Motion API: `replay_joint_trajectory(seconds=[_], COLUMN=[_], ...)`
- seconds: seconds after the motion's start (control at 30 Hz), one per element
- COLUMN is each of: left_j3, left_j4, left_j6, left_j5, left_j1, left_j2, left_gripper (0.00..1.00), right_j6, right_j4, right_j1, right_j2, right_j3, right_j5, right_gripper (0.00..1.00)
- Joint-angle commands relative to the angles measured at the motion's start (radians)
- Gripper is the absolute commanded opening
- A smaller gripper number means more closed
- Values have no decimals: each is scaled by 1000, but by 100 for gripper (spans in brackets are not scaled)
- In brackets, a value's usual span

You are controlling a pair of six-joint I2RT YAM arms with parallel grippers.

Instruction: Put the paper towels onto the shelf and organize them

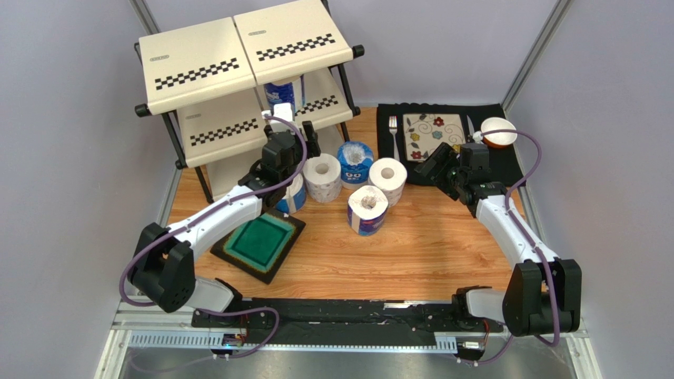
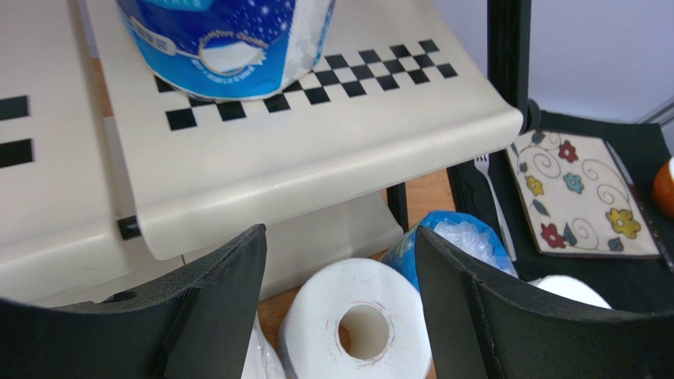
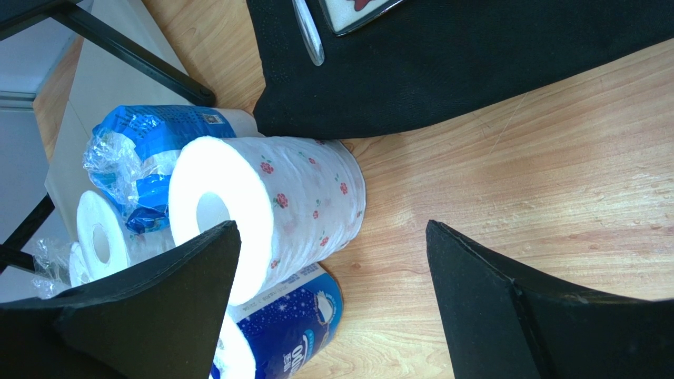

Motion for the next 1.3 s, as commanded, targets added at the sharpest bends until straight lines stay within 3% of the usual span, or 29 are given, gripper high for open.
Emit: replay_joint_trajectory(seconds=[0.0,0.4,0.5,0.7,0.83,1.0,1.27], left_j3=[44,165,86,-247,-286,-252,-123], left_j4=[14,9,63,161,120,89,-93], left_j6=[25,32,1,-56,-56,-67,-48], left_j5=[50,104,121,60,49,112,187], left_j1=[-5,-3,-5,-31,-32,-40,-261], left_j2=[58,240,167,-105,-200,-203,-59], left_gripper=[77,76,74,73,74,74,74], right_j6=[-9,-2,1,8,11,5,-6], right_j4=[18,27,27,36,41,33,12], right_j1=[-2,-4,-4,-5,-4,-5,-11], right_j2=[-20,-22,-29,-29,-23,-32,-51], right_j3=[24,12,6,4,6,7,14], right_j5=[21,4,4,-13,-22,-8,7], right_gripper=[91,91,91,91,91,91,91])
